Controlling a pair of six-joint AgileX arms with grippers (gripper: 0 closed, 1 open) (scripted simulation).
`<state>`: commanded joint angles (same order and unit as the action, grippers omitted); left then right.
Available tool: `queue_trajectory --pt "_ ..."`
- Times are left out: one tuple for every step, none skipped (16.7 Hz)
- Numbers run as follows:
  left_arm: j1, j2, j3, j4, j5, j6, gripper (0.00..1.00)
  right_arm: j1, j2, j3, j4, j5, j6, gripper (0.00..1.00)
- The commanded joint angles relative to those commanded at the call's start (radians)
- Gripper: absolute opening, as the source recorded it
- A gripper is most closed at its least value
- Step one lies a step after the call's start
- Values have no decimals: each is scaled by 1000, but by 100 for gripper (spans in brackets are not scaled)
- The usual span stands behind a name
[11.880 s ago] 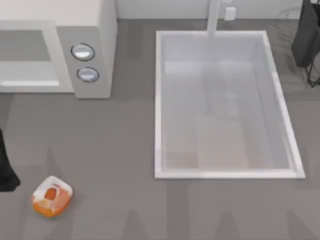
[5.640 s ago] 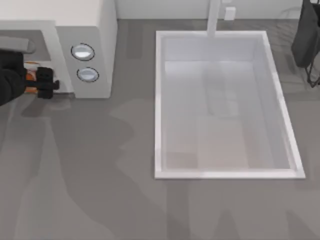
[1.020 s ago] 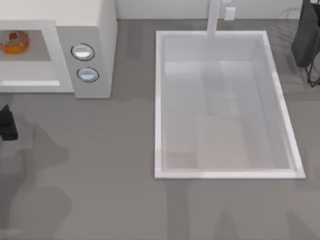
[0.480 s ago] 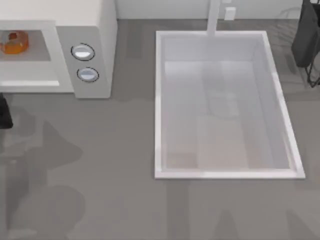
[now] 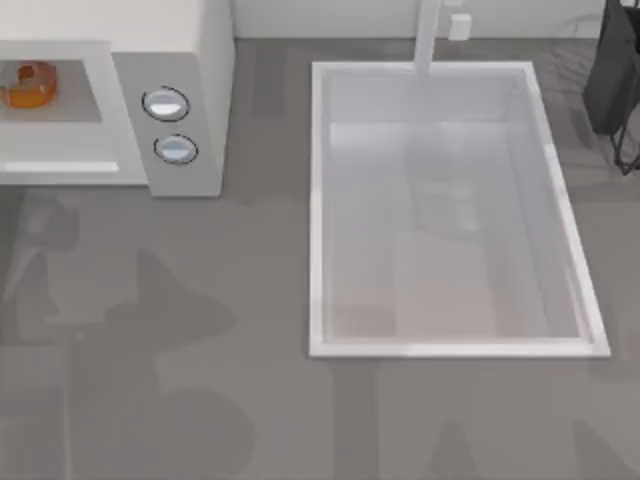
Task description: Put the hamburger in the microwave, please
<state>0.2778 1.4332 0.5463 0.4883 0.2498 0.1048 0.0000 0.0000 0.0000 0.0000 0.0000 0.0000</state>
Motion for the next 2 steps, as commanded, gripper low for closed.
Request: queue_trajectory --pt "0 -11 4 -12 0 0 100 0 0 0 0 0 0 100" --pt "0 -13 5 -13 0 0 100 0 0 0 0 0 0 100"
